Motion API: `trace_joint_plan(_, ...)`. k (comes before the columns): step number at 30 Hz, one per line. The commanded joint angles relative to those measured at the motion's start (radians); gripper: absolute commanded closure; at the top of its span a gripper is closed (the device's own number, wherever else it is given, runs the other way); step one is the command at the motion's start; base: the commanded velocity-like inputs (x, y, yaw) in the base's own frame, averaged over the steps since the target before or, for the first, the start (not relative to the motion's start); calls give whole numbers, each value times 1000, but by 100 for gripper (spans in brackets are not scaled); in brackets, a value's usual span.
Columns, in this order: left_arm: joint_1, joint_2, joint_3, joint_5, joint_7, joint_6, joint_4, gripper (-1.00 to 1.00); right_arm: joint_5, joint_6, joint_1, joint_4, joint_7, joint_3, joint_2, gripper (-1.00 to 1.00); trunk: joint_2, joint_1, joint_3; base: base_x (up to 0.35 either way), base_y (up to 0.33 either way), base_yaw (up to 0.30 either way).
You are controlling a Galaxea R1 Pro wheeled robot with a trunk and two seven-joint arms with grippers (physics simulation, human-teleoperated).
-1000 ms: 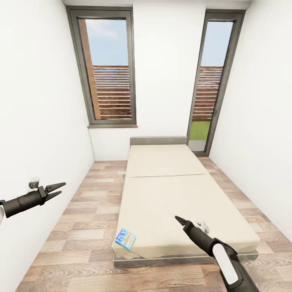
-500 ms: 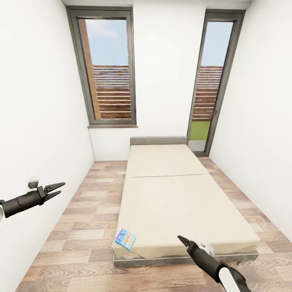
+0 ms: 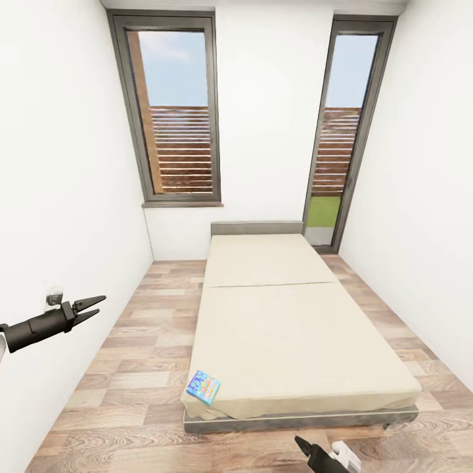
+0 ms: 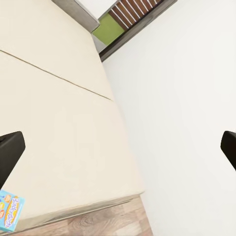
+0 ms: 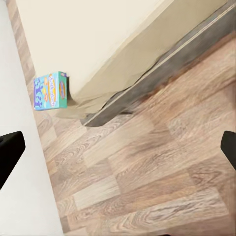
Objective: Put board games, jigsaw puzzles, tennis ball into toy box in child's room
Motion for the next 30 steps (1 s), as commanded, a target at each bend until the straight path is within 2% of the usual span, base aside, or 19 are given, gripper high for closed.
trace_joint_plan(1,-1,0,1,2,-1,6,0,-100,-8,9,0,0,4,-5,1,-100,-2,1,-2,0,0,0)
trace_joint_plan(5,-1,-1,1,2,-1,6,0,-100,-6,3,0,1,4,-4,2,-100,-2,1,-2,0,0,0)
trace_joint_plan(13,-1,-1,0,2,-1,6,0,-100,-5,-88,1,4,4,-2,4,-100,-2,1,-3,0,0,0)
trace_joint_plan(30,-1,-3,0,2,-2,6,0,-100,-7,-93,1,5,5,-2,4,-100,-2,1,-27,0,0,0)
